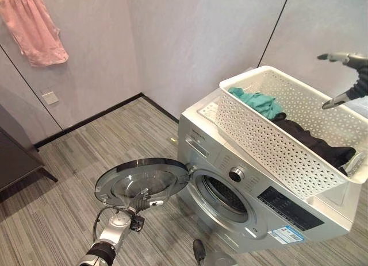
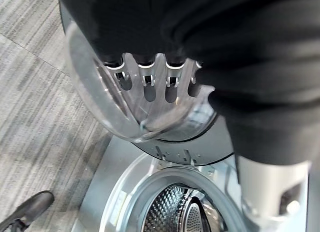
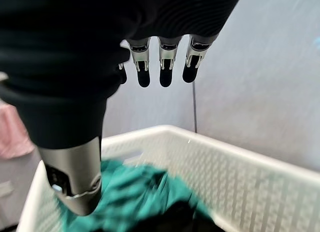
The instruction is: Grab the laundry basket,head to the washer,open it,put in the laundry and shut it.
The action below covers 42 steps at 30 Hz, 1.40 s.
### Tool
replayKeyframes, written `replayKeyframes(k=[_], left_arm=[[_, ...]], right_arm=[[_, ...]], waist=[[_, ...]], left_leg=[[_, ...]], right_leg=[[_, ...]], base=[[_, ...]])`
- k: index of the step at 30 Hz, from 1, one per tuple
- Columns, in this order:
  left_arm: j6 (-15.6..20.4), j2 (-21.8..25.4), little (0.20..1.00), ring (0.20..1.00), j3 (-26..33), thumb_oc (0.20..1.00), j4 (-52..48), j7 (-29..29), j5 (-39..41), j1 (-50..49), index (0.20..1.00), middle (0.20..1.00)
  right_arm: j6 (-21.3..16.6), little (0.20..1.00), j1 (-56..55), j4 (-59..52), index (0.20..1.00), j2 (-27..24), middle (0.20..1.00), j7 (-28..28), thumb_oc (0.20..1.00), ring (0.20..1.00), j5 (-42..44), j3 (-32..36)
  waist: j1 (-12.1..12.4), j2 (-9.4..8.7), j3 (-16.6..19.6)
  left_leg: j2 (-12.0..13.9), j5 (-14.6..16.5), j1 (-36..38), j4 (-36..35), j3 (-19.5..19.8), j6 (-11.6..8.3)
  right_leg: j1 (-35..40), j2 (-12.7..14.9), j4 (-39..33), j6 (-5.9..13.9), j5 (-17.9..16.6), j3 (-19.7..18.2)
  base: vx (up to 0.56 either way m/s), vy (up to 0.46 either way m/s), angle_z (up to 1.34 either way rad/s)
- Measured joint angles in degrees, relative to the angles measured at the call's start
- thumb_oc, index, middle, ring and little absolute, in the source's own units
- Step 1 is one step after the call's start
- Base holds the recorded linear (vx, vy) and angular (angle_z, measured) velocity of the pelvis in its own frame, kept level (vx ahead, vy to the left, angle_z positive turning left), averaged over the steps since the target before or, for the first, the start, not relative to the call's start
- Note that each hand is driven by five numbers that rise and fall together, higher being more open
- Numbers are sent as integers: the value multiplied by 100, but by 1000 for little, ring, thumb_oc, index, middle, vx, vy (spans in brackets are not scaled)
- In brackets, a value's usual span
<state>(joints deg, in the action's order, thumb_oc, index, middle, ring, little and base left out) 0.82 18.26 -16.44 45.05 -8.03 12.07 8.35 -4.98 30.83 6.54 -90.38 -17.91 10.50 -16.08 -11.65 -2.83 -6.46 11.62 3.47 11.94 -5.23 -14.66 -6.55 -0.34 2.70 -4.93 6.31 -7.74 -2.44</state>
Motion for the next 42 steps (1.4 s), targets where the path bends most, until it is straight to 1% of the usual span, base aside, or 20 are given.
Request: replayKeyframes(k=[1,3,6,9,11,12,15,18,19,22,24,27,28,30,34,37,38,39,41,42], left_arm=[[0,24,1000,1000,-1,1000,-21,0,-3,0,1000,1000],[1,166,1000,1000,-9,1000,-153,-5,-3,11,1000,1000],[1,335,1000,1000,18,1000,-204,-2,37,87,1000,1000],[2,364,1000,1000,45,1000,-344,-3,77,27,1000,1000],[7,411,1000,1000,105,1000,-454,-3,111,36,1000,1000],[7,400,1000,1000,195,1000,-469,-2,154,51,1000,1000],[11,412,1000,1000,233,1000,-471,-4,159,30,1000,1000],[12,418,1000,1000,267,1000,-473,-3,161,58,1000,1000],[12,450,1000,1000,266,1000,-546,-4,220,36,1000,1000],[14,510,1000,1000,258,1000,-645,-6,376,62,1000,1000],[18,590,1000,1000,256,1000,-838,-10,385,81,1000,1000],[19,665,1000,1000,276,1000,-942,-11,581,76,1000,1000],[24,702,1000,1000,284,1000,-999,-10,663,97,1000,1000],[26,738,1000,1000,276,1000,-1035,-13,776,98,1000,1000],[36,895,1000,1000,273,1000,-1129,-11,820,171,1000,1000],[40,958,1000,1000,160,1000,-1275,-8,835,195,1000,1000],[40,965,1000,1000,163,1000,-1271,-5,835,206,1000,1000],[40,960,1000,1000,161,1000,-1274,-4,835,197,1000,1000],[42,964,1000,1000,162,1000,-1295,-2,838,189,1000,1000],[43,972,1000,1000,161,1000,-1299,2,843,197,1000,1000]], right_arm=[[-1,1000,27,-20,1000,0,1000,-8,1000,1000,0,-28],[2,1000,313,-73,1000,4,1000,-47,1000,1000,-2,-383],[4,1000,1233,-109,1000,55,1000,-147,1000,1000,-4,-1509],[8,1000,1379,-114,1000,158,1000,-204,1000,1000,-3,-1639],[11,1000,1658,-105,1000,160,1000,-227,1000,1000,-2,-1902],[11,1000,1783,-107,1000,177,1000,-232,1000,1000,-3,-1984],[10,1000,2004,-105,1000,197,1000,-232,1000,1000,-3,-2155],[12,1000,2221,-104,1000,212,1000,-233,1000,1000,-3,-2259],[15,1000,2466,-118,1000,208,1000,-236,1000,1000,-6,-2560],[17,1000,2580,-160,1000,280,1000,-263,1000,1000,-5,-2783],[16,1000,2686,-206,1000,280,1000,-341,1000,1000,-7,-3002],[14,1000,2704,-192,1000,283,1000,-363,1000,1000,-73,-3056],[16,1000,2852,-172,1000,284,1000,-386,1000,1000,-144,-3258],[16,1000,3123,-165,1000,268,1000,-435,1000,1000,-279,-3598],[15,1000,3957,-84,1000,253,1000,-568,1000,1000,-550,-4473],[45,1000,4305,-68,1000,233,1000,-628,1000,1000,-861,-4748],[55,1000,4319,-78,1000,231,1000,-658,1000,1000,-928,-4727],[79,1000,4233,-76,1000,248,1000,-668,1000,1000,-944,-4642],[91,1000,3710,-44,1000,312,1000,-662,1000,1000,-968,-4001],[99,736,3402,-89,736,319,736,-663,736,736,-970,-3636]], waist=[[24,-14,-29],[80,-79,-115],[148,-184,-232],[222,-181,-295],[250,-194,-339],[287,-198,-389],[337,-190,-455],[337,-215,-578],[353,-244,-620],[376,-305,-712],[371,-319,-887],[428,-295,-1026],[434,-291,-1127],[444,-283,-1151],[455,-369,-1293],[461,-383,-1314],[456,-369,-1323],[460,-336,-1344],[460,-297,-1369],[470,-278,-1381]], left_leg=[[-17,5,-10,-2,-6,9],[-46,8,-97,-1,-73,19],[-115,-45,-234,3,-144,5],[-124,-69,-327,21,-122,6],[-148,-90,-435,35,-92,1],[-165,-104,-513,46,-66,2],[-158,-105,-532,60,-41,3],[-171,-105,-640,89,-14,3],[-173,-102,-740,117,-4,5],[-158,-132,-903,148,21,-11],[-139,-130,-1028,228,128,-11],[-118,-135,-1126,293,163,-18],[-112,-135,-1151,299,182,-19],[-98,-136,-1198,315,223,-20],[-83,-158,-1223,315,253,-55],[-87,-185,-1374,323,301,-89],[-86,-189,-1408,326,302,-92],[-82,-193,-1407,325,304,-96],[-79,-193,-1401,328,307,-96],[-82,-194,-1403,327,315,-97]], right_leg=[[-28,19,0,8,-8,-17],[-169,34,0,41,-66,-75],[-378,90,0,58,-203,-176],[-412,113,-1,57,-194,-161],[-535,127,0,60,-217,-156],[-595,126,1,12,-287,-153],[-597,123,1,15,-297,-126],[-668,126,2,15,-296,-73],[-760,136,2,11,-306,-60],[-883,129,2,-8,-341,-36],[-933,128,2,-21,-350,8],[-976,125,3,-44,-369,46],[-984,129,3,-51,-375,76],[-998,125,3,-52,-374,121],[-1012,128,2,-59,-380,142],[-1133,141,3,-76,-395,170],[-1164,140,4,-77,-399,171],[-1165,137,9,-78,-400,171],[-1169,137,40,-79,-393,180],[-1167,142,42,-78,-392,190]], base=[[-59,11,-14],[-46,12,-19],[-36,11,-16],[-62,-1,4],[-36,-10,7],[-55,-8,9],[-42,-4,5],[-77,-16,5],[-58,-26,0],[-45,-31,5],[-36,-35,15],[-30,-38,7],[-18,-44,9],[-14,-37,8],[-18,-41,3],[-16,-40,6],[-12,-28,5],[0,0,0],[-13,-34,1],[-16,-31,2]])
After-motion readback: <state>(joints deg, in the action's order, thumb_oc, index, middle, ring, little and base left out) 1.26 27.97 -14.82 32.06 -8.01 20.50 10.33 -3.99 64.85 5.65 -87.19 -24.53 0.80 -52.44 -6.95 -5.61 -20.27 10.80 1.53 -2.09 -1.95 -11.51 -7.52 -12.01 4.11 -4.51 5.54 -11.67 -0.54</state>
